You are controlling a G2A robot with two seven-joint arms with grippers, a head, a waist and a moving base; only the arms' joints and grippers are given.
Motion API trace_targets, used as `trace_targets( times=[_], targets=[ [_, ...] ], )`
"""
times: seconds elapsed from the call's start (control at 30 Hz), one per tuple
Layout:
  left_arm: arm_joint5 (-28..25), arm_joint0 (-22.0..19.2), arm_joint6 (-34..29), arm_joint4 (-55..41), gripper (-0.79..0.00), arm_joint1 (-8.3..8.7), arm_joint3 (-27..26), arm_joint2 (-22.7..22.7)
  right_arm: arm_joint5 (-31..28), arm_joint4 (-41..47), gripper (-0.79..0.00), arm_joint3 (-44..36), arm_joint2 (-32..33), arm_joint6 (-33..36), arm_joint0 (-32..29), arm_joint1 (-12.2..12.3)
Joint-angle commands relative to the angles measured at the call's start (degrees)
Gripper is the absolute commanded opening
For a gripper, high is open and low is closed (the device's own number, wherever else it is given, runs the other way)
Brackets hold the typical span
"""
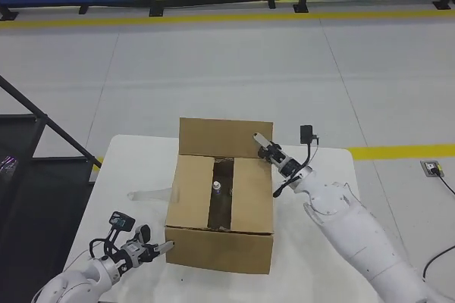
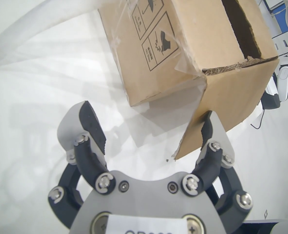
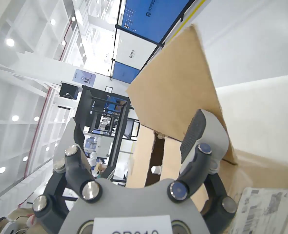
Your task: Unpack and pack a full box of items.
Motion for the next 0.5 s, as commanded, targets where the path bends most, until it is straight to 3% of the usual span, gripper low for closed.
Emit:
trace_targets(
  times=[0.0, 0.47],
  targets=[
    [0.01, 0.11, 0.28, 0.04, 0.0, 0.03, 0.18, 0.22, 1.62, -1.91, 0.0, 1.91, -1.0, -2.68, 1.26, -0.99],
    [0.59, 0.68, 1.64, 0.47, 0.0, 0.23, 0.72, 1.7, 2.74, 3.15, 0.0, 17.64, -3.6, 2.33, 8.28, -7.44]
  ],
)
